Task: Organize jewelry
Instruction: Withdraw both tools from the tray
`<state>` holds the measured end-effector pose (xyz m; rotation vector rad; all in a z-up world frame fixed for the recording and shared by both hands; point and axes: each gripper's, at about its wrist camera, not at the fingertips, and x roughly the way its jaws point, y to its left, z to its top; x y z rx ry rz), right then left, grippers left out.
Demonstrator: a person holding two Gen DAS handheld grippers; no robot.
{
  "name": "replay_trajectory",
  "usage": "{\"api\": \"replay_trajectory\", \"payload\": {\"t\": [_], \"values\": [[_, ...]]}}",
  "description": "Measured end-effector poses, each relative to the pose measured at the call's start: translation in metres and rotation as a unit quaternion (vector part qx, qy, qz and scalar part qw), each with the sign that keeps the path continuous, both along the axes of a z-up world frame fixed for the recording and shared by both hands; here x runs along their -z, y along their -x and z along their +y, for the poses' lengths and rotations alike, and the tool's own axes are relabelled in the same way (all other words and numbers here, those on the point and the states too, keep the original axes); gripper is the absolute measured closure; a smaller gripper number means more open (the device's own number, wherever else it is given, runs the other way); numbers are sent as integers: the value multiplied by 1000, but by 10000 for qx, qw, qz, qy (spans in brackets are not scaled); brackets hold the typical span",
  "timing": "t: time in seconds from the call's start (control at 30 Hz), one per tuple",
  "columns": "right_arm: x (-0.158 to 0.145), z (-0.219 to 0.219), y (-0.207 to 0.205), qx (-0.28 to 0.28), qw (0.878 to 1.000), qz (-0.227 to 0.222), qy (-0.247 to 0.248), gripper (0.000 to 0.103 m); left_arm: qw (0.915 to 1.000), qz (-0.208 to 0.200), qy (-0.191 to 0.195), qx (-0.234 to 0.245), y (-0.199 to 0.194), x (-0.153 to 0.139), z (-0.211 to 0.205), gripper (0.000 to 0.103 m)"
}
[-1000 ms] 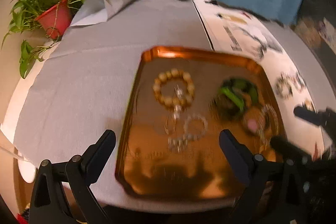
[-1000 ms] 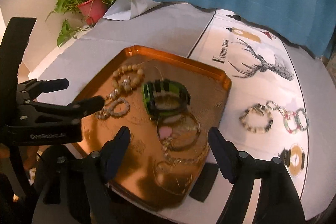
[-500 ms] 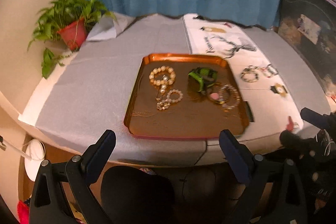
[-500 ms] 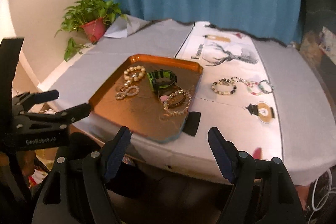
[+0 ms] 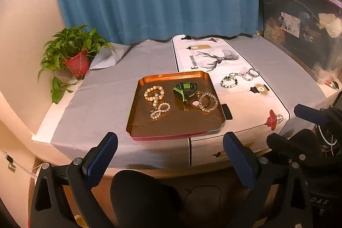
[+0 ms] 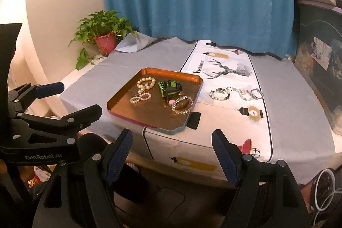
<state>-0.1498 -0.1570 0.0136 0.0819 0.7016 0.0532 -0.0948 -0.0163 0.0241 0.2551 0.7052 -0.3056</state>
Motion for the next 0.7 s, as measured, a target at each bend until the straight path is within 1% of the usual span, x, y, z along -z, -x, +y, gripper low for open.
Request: {"api": "replay_trajectory", "payload": {"t": [0.13, 0.27, 0.7], "values": [[-2, 0, 8, -3, 10000, -52, 23, 26, 10000, 16, 63, -20, 5, -1, 1, 5], [-2, -2, 14, 35, 10000, -60, 4, 26, 10000, -24, 26, 15, 10, -3, -1, 5], [0, -4, 16, 52, 10000, -30, -10, 26, 10000, -53, -2, 38, 14, -2, -2, 5]]}}
